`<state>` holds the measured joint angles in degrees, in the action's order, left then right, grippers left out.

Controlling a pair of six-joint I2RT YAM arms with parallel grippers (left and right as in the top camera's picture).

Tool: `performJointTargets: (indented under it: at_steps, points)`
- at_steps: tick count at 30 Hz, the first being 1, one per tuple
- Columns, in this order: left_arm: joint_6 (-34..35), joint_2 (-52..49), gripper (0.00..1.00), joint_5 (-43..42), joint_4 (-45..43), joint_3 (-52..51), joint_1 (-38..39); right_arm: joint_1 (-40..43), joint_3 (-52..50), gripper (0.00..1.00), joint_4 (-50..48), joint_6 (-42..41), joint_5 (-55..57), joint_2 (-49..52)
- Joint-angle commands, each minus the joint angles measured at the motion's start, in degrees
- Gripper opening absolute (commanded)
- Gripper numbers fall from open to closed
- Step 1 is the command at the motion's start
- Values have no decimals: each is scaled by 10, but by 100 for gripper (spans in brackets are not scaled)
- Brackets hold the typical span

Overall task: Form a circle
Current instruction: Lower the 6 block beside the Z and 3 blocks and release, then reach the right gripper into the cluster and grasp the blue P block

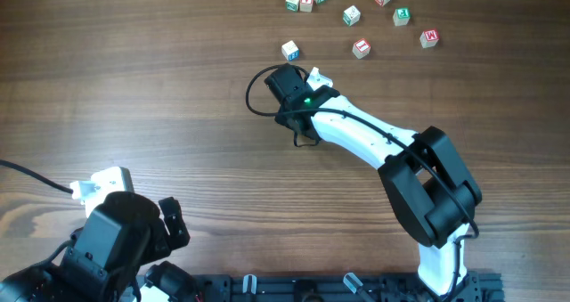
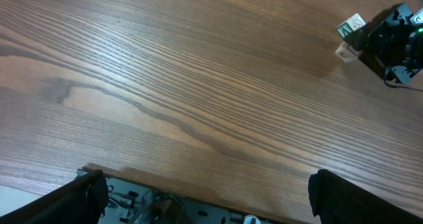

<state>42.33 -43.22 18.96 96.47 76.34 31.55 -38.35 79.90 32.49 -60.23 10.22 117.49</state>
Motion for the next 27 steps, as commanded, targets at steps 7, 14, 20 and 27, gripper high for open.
performJointTargets:
  at_steps: [7,14,20,27]
  points:
    - [7,1,100,-1,0,-1,-3,1,-8,62,2,16,-20,6]
    - [7,1,100,-1,0,-1,-3,1,-6,68,55,35,-60,-87]
    - [7,1,100,-1,0,-1,-3,2,-6,95,92,32,-29,-216]
    - [7,1,100,-1,0,-1,-3,38,-9,99,179,-136,-1,-205]
